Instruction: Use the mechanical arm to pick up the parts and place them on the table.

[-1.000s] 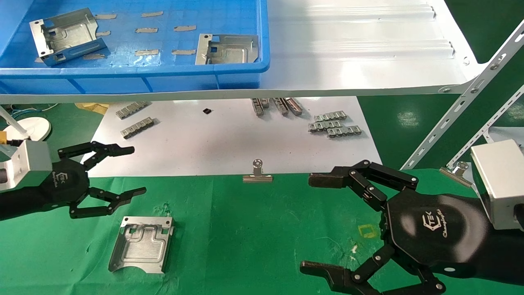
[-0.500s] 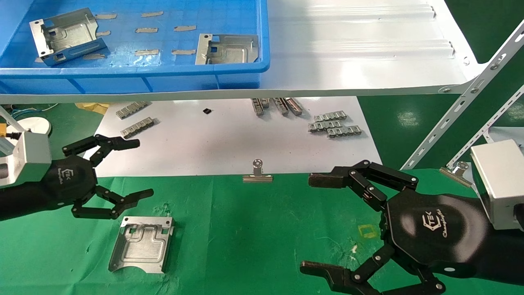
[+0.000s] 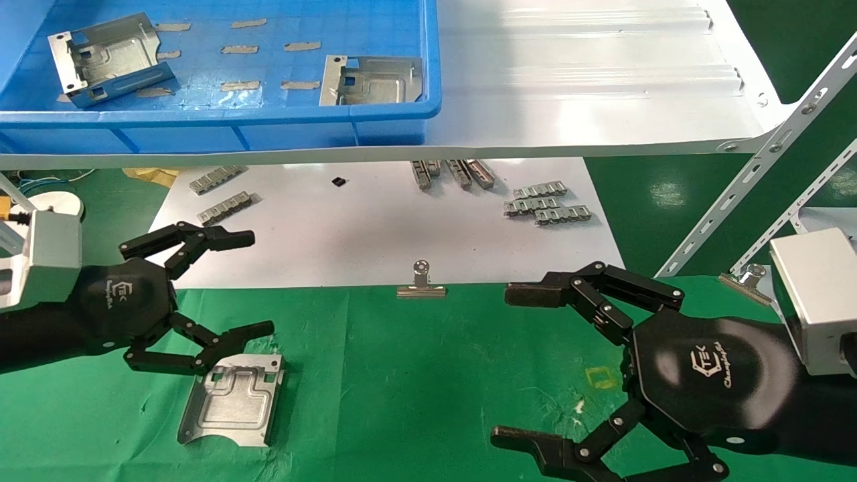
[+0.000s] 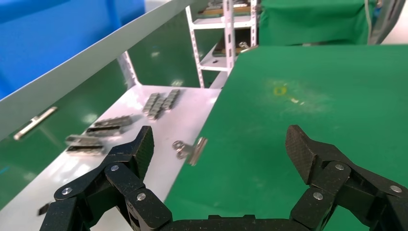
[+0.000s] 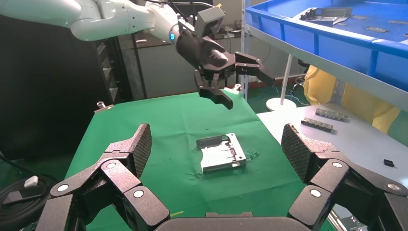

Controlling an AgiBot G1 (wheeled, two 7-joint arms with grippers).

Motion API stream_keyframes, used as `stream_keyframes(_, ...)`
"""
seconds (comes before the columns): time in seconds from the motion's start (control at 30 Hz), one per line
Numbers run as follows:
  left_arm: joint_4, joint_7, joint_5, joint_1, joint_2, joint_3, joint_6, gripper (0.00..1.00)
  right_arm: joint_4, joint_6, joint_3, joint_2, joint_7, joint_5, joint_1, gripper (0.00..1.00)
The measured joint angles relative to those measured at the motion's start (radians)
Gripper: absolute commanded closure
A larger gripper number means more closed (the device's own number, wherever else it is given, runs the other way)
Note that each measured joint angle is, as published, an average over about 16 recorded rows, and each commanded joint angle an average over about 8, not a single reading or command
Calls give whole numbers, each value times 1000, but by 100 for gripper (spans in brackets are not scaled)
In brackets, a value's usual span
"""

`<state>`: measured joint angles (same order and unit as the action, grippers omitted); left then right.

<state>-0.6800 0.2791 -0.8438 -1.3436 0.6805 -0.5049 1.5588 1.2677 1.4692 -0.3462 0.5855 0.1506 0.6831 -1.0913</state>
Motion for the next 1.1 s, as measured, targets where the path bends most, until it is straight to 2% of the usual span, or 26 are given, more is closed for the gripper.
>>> stream_keyframes(1.1,-554,-426,104,246,-63,206,-58,0,0,0,0,0,0,0,0,0)
